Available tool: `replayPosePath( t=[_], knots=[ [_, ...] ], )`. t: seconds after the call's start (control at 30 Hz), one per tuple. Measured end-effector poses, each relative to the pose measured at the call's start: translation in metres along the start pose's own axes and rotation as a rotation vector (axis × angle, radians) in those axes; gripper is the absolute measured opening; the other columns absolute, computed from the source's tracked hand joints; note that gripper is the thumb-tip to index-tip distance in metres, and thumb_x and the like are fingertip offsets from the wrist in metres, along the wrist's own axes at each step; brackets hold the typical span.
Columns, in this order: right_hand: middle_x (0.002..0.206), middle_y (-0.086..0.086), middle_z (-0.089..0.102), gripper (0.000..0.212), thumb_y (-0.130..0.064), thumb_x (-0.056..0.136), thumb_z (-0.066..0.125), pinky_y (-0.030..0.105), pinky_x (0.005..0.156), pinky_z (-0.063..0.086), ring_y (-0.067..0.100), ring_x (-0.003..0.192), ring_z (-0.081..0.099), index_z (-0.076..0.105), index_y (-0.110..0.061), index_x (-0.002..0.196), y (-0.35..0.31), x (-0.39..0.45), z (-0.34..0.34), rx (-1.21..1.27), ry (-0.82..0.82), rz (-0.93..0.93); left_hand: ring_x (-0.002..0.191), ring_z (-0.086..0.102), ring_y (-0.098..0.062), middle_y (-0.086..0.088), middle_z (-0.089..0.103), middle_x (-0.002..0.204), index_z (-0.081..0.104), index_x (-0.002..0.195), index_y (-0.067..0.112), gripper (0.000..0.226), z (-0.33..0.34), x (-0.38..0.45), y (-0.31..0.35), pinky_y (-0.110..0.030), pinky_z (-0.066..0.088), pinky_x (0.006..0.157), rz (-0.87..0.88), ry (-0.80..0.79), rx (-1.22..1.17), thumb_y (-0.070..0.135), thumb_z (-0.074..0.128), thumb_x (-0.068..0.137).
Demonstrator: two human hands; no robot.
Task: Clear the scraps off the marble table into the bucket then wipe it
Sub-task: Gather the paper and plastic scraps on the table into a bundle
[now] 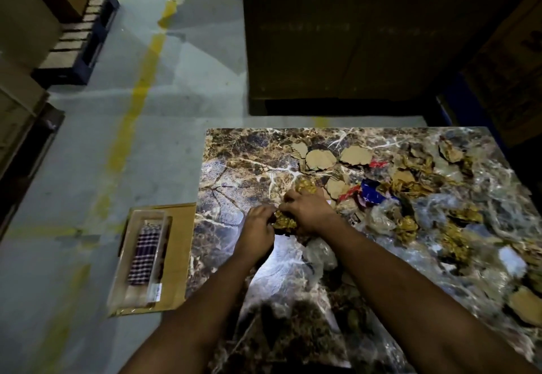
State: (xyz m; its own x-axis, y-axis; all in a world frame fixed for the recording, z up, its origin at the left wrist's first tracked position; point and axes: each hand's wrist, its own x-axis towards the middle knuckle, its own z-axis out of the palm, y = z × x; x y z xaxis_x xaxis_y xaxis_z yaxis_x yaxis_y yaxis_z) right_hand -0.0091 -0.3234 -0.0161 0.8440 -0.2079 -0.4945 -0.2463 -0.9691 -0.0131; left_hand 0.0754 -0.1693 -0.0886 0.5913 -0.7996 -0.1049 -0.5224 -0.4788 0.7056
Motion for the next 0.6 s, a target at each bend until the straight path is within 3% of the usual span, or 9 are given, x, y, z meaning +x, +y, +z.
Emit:
replayPosePath(
  t=[0.1, 0.23, 0.33, 0.4, 0.53, 0.6],
  knots=[
    [0.128, 0.004, 0.056, 0.063, -0.037, 0.081, 0.081, 0.051, 0.102, 0.039, 0.030, 0.123, 0.052, 0.054, -0.031, 0.138, 0.006, -0.004, 0.000, 0.198, 0.088, -0.023, 0.127, 0.050, -0.026, -0.007, 0.056, 0.139, 0.057, 0.139, 0.012, 0.053, 0.003, -0.003, 0.017, -0.035, 0.041, 0.108, -0.085, 0.047, -0.088, -0.002, 0.051, 0.088],
    [0.104, 0.003, 0.061, 0.041, -0.023, 0.083, 0.079, 0.041, 0.091, 0.051, 0.025, 0.099, 0.059, 0.068, -0.021, 0.122, 0.023, -0.023, -0.010, 0.558, 0.306, -0.061, 0.119, 0.057, -0.020, -0.001, 0.062, 0.128, 0.063, 0.130, 0.014, 0.047, -0.007, -0.004, 0.054, -0.017, 0.043, 0.095, -0.155, 0.212, -0.329, -0.006, 0.055, 0.088],
    [0.107, -0.001, 0.062, 0.039, -0.015, 0.083, 0.080, 0.029, 0.093, 0.047, 0.016, 0.100, 0.057, 0.070, -0.015, 0.120, 0.041, -0.058, -0.031, 0.706, 0.466, -0.025, 0.115, 0.060, -0.015, 0.004, 0.065, 0.124, 0.067, 0.125, 0.020, 0.046, -0.017, -0.004, 0.084, -0.020, 0.047, 0.094, -0.102, 0.305, -0.427, -0.004, 0.058, 0.087],
    [0.109, 0.001, 0.064, 0.047, -0.013, 0.077, 0.085, 0.027, 0.092, 0.047, 0.015, 0.102, 0.058, 0.070, -0.012, 0.122, 0.060, -0.086, -0.043, 0.766, 0.542, 0.015, 0.113, 0.059, -0.010, 0.005, 0.064, 0.124, 0.068, 0.124, 0.020, 0.044, -0.019, -0.004, 0.106, -0.011, 0.045, 0.093, -0.070, 0.329, -0.462, -0.006, 0.058, 0.089],
    [0.112, -0.005, 0.060, 0.056, -0.008, 0.073, 0.089, 0.021, 0.094, 0.043, 0.015, 0.110, 0.058, 0.066, -0.010, 0.124, 0.114, -0.152, -0.047, 0.812, 0.511, 0.195, 0.119, 0.054, -0.004, 0.007, 0.062, 0.128, 0.069, 0.121, 0.020, 0.039, -0.002, -0.008, 0.151, -0.019, 0.043, 0.102, 0.062, 0.325, -0.421, -0.004, 0.059, 0.091],
    [0.124, 0.005, 0.064, 0.061, -0.013, 0.075, 0.089, 0.023, 0.095, 0.042, 0.024, 0.119, 0.060, 0.064, -0.006, 0.130, 0.139, -0.175, -0.035, 0.731, 0.449, 0.288, 0.126, 0.052, -0.007, 0.004, 0.061, 0.132, 0.070, 0.122, 0.020, 0.040, 0.015, -0.012, 0.168, -0.023, 0.042, 0.106, 0.121, 0.276, -0.357, -0.002, 0.058, 0.092]
  ],
)
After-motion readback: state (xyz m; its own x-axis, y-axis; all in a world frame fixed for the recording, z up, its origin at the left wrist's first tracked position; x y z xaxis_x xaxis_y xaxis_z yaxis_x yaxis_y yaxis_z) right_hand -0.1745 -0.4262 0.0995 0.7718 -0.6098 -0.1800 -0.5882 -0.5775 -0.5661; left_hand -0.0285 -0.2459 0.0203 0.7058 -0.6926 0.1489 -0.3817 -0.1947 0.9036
